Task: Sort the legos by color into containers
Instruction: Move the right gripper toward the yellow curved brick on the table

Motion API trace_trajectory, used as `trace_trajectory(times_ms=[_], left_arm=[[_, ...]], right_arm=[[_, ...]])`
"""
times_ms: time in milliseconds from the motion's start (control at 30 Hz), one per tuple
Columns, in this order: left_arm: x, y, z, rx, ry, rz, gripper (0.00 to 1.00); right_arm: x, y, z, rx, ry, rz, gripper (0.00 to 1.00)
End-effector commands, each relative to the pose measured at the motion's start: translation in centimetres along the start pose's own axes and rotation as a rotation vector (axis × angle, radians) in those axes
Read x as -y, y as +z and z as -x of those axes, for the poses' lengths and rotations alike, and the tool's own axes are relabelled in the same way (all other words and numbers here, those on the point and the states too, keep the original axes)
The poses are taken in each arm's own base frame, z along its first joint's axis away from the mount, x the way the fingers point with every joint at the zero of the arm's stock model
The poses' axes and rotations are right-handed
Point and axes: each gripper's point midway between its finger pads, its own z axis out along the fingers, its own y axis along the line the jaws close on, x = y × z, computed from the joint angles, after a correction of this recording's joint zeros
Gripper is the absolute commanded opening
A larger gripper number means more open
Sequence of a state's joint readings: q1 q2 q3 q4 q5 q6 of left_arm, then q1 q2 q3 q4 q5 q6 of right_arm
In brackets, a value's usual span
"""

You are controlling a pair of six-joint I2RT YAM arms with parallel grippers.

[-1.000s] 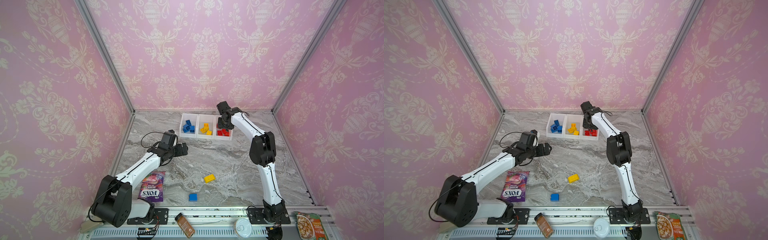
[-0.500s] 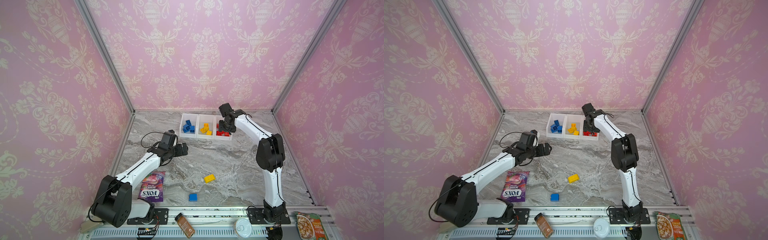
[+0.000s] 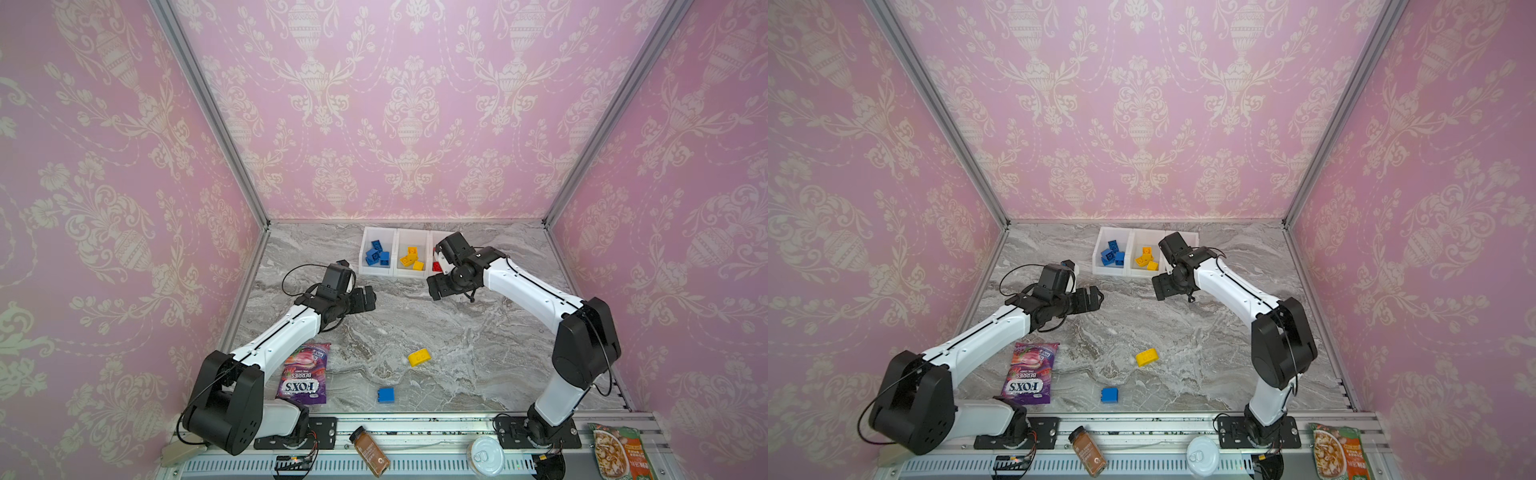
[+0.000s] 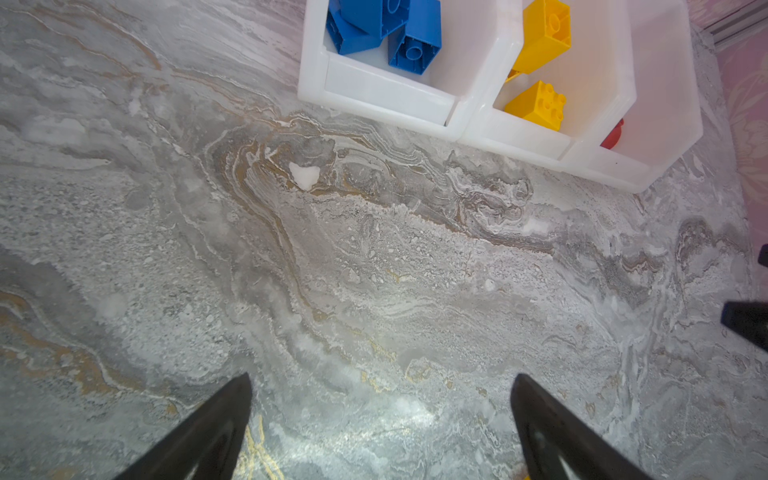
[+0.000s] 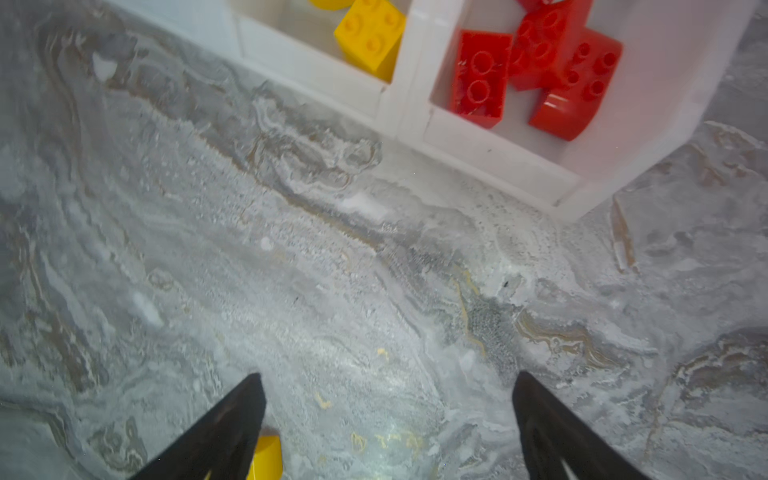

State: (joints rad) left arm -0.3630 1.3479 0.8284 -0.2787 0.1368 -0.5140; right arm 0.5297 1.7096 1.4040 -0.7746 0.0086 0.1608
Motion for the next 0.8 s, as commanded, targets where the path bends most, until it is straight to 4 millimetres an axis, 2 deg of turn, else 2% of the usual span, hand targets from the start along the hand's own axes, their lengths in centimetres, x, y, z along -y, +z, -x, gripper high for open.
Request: trace_trajectory(times_ms=[0,133,267,367,433,500,567,667,767], left_arm=[[-0.7,0.0,-0.7,-0.021,0.009,0.02,0.99],[-0.7,0.1,-0.7,-0.019,0.012,0.024,0.99],[-0.9,-0.3,-0.4,-0.009,0.014,0.033,0.99],[-1.3,-0.6,-0.3,-0.005,0.011,0.045,0.99],[-1.7,-0.7,-0.3,-0.005,0.002,0.052,0.99],[-2.1,-0.9,-0.1,0.001,-0.008,0.055,0.99],[-2.4,-1.1,0.0,0.006,-0.018,0.057,0.99],[-2.9,-1.5,0.2,0.015,-0.035,0.061,0.99],[-3.6,-1.9,0.5,0.023,-0.052,0.07,0.99]], right_arm=[[-2.4,-0.9,-1.5,-0.013,-0.199,0.12,0.98],[-4.1,-0.5,-5.1,-0.113,-0.352,0.168,1.0],[-5.2,-0.2,-7.3,-0.146,-0.466,0.183,1.0],[-7.1,-0.4,-8.8,-0.118,-0.621,0.227,1.0],[-8.9,-0.2,-11.2,-0.094,-0.81,0.295,1.0],[-9.9,-0.3,-11.8,-0.017,-0.95,0.296,1.0],[-10.5,-0.7,-11.7,0.023,-1.009,0.317,1.0],[-11.2,-0.6,-12.1,-0.013,-1.098,0.357,1.0],[-11.5,0.5,-13.1,-0.083,-1.195,0.367,1.0]])
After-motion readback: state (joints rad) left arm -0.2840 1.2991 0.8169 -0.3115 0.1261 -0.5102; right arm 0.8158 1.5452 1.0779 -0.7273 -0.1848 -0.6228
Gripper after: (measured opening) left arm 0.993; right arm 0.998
